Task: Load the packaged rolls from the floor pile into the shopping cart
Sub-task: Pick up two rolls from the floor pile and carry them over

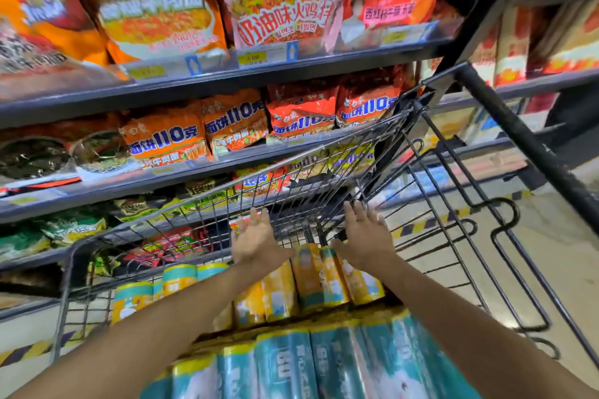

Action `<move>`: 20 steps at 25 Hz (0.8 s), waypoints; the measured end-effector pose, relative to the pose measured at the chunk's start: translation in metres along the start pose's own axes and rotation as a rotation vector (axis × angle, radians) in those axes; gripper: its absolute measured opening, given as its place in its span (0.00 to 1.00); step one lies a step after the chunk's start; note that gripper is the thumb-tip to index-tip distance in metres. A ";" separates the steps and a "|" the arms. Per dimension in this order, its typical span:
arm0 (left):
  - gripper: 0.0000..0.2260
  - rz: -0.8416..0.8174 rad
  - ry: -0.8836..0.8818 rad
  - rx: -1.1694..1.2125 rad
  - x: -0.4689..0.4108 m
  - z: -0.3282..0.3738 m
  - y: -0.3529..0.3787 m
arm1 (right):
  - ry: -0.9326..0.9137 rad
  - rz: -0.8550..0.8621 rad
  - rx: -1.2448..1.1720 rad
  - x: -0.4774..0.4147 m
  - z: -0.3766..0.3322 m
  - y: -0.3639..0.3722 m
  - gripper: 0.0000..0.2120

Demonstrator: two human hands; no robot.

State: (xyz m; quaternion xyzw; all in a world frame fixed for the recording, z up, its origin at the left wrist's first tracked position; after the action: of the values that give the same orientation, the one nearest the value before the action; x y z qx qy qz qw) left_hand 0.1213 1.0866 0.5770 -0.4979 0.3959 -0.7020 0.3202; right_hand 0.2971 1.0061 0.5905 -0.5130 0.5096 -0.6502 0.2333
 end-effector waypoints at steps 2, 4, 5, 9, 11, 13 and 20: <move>0.52 0.070 0.000 -0.061 0.010 0.008 -0.027 | -0.070 0.066 0.039 0.006 -0.007 -0.022 0.38; 0.53 0.150 0.011 -0.125 0.023 0.012 -0.051 | -0.146 0.105 0.058 0.014 -0.018 -0.046 0.39; 0.53 0.181 0.013 -0.145 0.031 0.012 -0.061 | -0.192 0.124 0.066 0.019 -0.024 -0.058 0.39; 0.53 0.323 -0.049 -0.178 0.084 0.001 -0.093 | -0.440 0.255 0.131 0.050 -0.061 -0.105 0.40; 0.54 0.388 -0.177 -0.131 0.126 -0.015 -0.107 | -0.582 0.318 0.166 0.075 -0.087 -0.122 0.40; 0.55 0.452 -0.342 -0.043 0.175 -0.038 -0.120 | -0.733 0.358 0.195 0.108 -0.116 -0.134 0.41; 0.56 0.631 -0.815 0.105 0.391 -0.134 -0.121 | -1.256 0.434 0.155 0.259 -0.240 -0.141 0.40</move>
State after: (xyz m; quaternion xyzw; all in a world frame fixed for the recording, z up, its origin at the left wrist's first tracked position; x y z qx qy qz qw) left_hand -0.1304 0.8469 0.8314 -0.5704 0.3344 -0.3394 0.6691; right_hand 0.0161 0.9462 0.8394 -0.6618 0.3204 -0.2012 0.6473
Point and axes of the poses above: each hand's wrist, its own x-axis away from the middle knuckle, its own y-axis out of the palm, z = x × y, the point moved 4 cm from there along -x, towards the middle knuckle, and after that the axes turned 1 degree about -x, right-handed, at the moved point
